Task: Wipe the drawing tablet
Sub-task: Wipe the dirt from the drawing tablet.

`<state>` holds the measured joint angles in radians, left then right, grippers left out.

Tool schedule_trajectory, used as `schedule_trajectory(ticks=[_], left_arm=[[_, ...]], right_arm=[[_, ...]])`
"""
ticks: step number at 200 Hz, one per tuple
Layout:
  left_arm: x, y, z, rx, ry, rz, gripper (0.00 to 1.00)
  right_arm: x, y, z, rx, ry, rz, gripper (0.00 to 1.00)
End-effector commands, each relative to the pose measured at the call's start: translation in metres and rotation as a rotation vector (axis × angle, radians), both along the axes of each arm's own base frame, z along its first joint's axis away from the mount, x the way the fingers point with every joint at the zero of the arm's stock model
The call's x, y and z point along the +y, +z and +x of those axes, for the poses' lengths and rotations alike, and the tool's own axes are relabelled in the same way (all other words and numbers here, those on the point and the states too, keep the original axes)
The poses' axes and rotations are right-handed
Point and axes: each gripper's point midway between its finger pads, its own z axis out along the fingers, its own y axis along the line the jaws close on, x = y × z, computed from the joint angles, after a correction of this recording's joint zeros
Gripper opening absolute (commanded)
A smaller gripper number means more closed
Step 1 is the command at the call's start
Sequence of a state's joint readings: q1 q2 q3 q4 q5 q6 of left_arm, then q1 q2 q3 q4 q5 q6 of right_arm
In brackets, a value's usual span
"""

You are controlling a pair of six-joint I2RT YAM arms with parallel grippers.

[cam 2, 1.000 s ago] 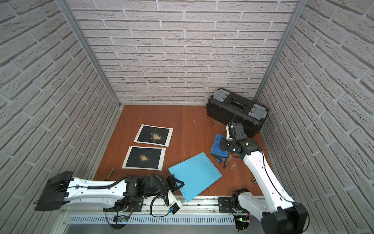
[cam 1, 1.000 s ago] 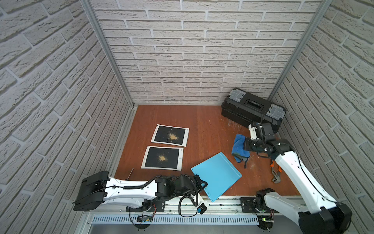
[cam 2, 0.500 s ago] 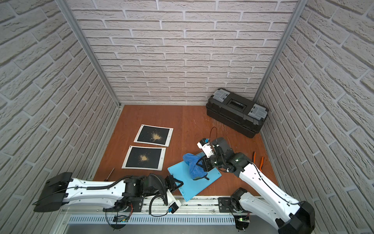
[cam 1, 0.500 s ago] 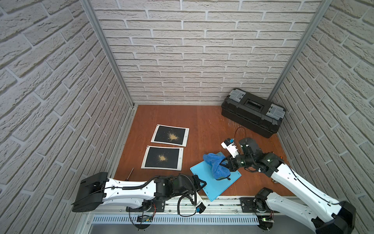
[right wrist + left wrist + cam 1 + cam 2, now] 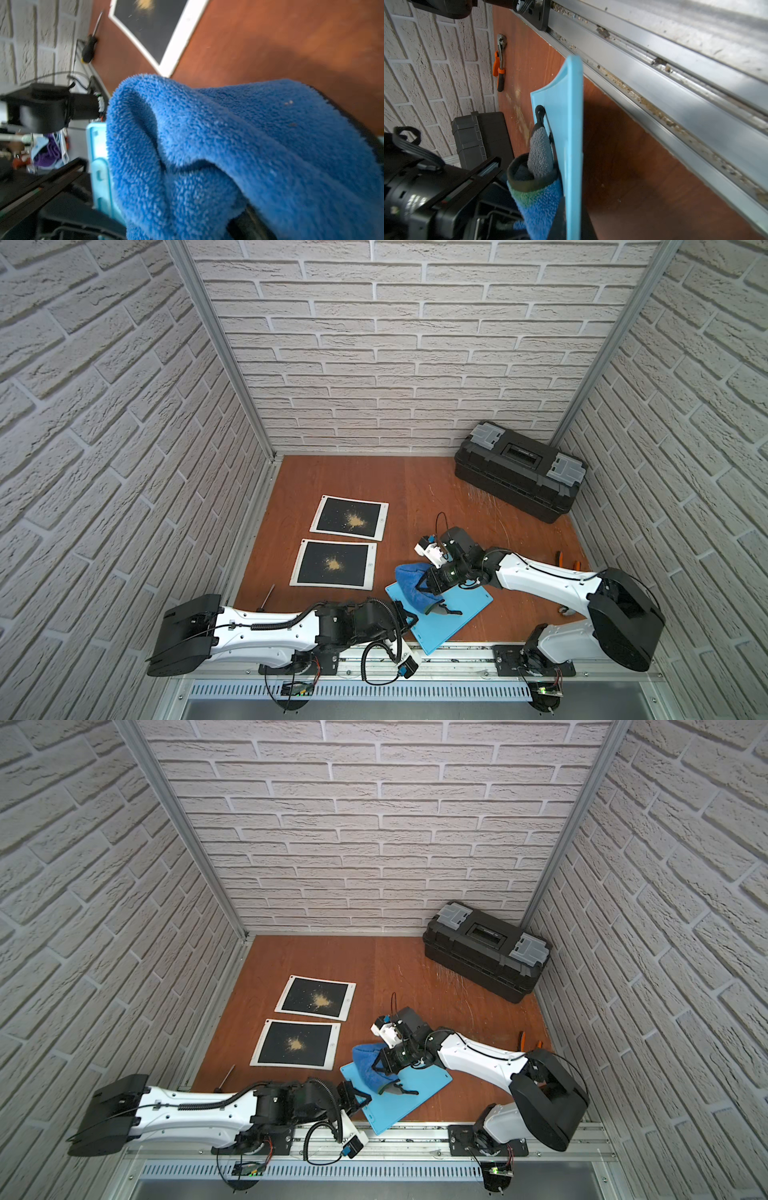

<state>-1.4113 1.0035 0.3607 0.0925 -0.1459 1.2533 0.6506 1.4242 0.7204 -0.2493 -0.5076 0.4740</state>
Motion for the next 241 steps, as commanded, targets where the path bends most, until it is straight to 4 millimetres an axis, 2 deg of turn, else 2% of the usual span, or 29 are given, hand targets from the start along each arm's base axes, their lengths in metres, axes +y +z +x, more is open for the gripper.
schedule_trajectory(ticks=[1,17,34,47,66,81,97,111,131,154,171,183,195,206,222,241], left_arm=[[0.007,0.005,0.008,-0.055,0.017,0.011,0.00],[0.008,0.006,0.009,-0.060,0.023,0.009,0.00],[0.009,0.007,0.009,-0.058,0.028,0.008,0.00],[0.009,0.007,0.010,-0.057,0.030,0.007,0.00],[0.010,0.006,0.010,-0.055,0.033,0.011,0.00],[0.010,0.006,0.010,-0.053,0.034,0.013,0.00],[0.010,0.006,0.011,-0.054,0.037,0.015,0.00],[0.010,0.006,0.011,-0.053,0.036,0.014,0.00],[0.011,0.004,0.010,-0.050,0.035,0.023,0.00],[0.011,0.004,0.010,-0.049,0.035,0.023,0.00],[0.010,0.002,0.010,-0.048,0.037,0.026,0.00],[0.010,0.002,0.011,-0.048,0.039,0.031,0.00],[0.010,0.002,0.011,-0.048,0.039,0.035,0.00],[0.011,0.003,0.011,-0.046,0.039,0.037,0.00],[0.011,0.006,0.011,-0.050,0.040,0.031,0.00],[0.012,0.008,0.012,-0.054,0.044,0.027,0.00]], right_arm=[[-0.089,-0.056,0.021,0.083,-0.323,-0.330,0.02],[-0.138,-0.058,0.027,0.037,-0.432,-0.546,0.02],[-0.173,-0.038,0.036,-0.057,-0.520,-0.712,0.02],[-0.185,-0.017,0.043,-0.130,-0.573,-0.748,0.02],[-0.180,0.027,0.050,-0.314,-0.577,-0.735,0.02],[-0.162,0.063,0.050,-0.465,-0.521,-0.685,0.03],[-0.135,0.084,0.045,-0.532,-0.421,-0.567,0.03],[-0.096,0.087,0.031,-0.492,-0.275,-0.377,0.03],[-0.043,0.088,-0.003,-0.357,-0.070,-0.117,0.03],[-0.003,0.088,-0.048,-0.204,0.134,0.051,0.03],[0.020,0.082,-0.086,-0.095,0.296,0.116,0.03],[0.026,0.064,-0.107,-0.009,0.377,0.097,0.02],[0.023,0.037,-0.114,0.063,0.392,0.027,0.03],[0.007,0.004,-0.102,0.087,0.322,-0.112,0.03],[-0.031,-0.039,-0.074,0.132,0.136,-0.301,0.02],[-0.092,-0.067,-0.037,0.137,-0.127,-0.507,0.02]])
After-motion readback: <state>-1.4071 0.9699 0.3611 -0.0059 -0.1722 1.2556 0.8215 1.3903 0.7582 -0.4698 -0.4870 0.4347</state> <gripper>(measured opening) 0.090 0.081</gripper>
